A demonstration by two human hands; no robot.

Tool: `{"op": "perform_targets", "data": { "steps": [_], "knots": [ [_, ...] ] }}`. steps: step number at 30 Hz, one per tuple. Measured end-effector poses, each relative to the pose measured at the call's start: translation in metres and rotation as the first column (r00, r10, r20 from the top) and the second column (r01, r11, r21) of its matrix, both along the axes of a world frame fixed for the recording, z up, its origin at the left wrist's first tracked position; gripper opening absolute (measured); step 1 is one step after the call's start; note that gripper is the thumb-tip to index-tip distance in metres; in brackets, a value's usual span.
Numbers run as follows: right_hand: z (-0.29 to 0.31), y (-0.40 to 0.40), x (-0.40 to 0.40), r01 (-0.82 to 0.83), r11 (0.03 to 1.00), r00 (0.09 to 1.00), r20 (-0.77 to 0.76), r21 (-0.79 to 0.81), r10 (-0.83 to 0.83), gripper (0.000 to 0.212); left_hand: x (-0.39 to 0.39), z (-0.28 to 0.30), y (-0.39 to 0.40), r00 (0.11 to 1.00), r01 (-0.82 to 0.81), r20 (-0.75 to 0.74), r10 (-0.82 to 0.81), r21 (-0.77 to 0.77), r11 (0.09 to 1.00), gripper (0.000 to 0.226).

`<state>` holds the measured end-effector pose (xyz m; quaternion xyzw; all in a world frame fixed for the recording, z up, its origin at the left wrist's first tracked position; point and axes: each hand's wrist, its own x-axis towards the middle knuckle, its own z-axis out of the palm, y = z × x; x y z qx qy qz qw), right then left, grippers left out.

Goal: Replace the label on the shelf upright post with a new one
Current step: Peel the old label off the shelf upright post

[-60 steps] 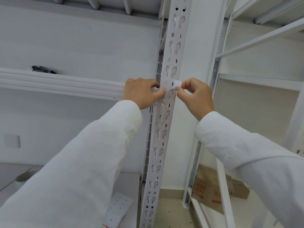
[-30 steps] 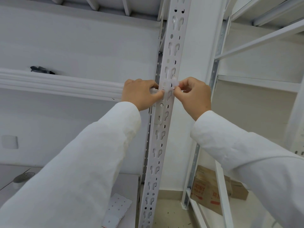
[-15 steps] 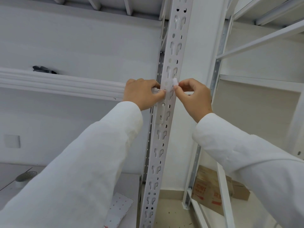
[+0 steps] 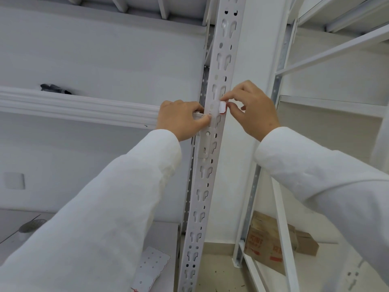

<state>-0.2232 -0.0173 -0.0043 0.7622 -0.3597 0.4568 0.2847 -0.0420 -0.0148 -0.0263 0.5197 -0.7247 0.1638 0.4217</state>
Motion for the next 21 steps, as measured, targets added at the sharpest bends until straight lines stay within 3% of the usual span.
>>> {"op": "perform_targets", "data": {
  "steps": [8, 21],
  "knots": [
    [0.015, 0.004, 0.001, 0.052, 0.998, 0.971, -0.235, -0.018, -0.055, 0.015, 0.000, 0.000, -0.001, 1.000, -0.002, 0.002, 0.002, 0.004, 1.000, 0.039],
    [0.015, 0.005, -0.003, 0.069, 0.994, 0.941, -0.326, -0.090, -0.094, 0.008, 0.000, -0.001, 0.001, 1.000, 0.008, -0.017, -0.008, -0.010, 1.000, 0.038]
  ]
}}
